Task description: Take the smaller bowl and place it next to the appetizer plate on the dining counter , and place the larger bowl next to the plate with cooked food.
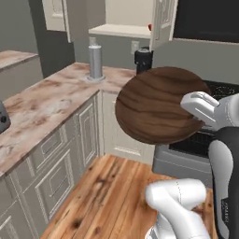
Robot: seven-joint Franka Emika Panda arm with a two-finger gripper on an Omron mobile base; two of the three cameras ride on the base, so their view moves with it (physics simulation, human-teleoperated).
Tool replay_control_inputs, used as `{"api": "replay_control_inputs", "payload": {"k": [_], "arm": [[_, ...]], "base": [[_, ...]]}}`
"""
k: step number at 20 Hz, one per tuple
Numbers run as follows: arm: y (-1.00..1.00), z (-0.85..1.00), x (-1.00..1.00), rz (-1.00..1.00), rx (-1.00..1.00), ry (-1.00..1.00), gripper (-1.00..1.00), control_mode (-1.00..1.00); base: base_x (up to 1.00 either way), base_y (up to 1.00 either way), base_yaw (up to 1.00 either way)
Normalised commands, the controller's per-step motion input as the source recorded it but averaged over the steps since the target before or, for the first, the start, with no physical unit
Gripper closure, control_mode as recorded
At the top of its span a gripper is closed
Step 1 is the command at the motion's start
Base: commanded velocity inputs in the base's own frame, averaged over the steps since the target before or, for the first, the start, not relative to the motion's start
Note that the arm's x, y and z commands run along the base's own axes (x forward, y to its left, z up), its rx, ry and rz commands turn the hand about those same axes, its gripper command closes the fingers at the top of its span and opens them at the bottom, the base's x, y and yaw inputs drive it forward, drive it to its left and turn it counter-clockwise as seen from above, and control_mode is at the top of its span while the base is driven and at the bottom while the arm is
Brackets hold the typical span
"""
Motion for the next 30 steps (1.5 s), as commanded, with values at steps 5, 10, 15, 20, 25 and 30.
{"api": "replay_control_inputs", "payload": {"k": [5, 10, 15, 20, 25, 30], "arm": [[0.0, 0.0, 0.0, 0.0, 0.0, 0.0, 1.0, 1.0], [0.0, 0.0, 0.0, 0.0, 0.0, 0.0, 1.0, 1.0], [0.0, 0.0, 0.0, 0.0, 0.0, 0.0, 1.0, 1.0], [0.0, 0.0, 0.0, 0.0, 0.0, 0.0, 1.0, 1.0], [0.0, 0.0, 0.0, 0.0, 0.0, 0.0, 1.0, 1.0], [0.0, 0.0, 0.0, 0.0, 0.0, 0.0, 1.0, 1.0]], "base": [[-0.37, 1.0, 0.24], [-0.48, 1.0, 0.25], [-0.98, 1.0, 0.34], [-0.76, 1.0, 0.25], [-0.31, 1.0, 0.15], [-0.39, 1.0, 0.12]]}}
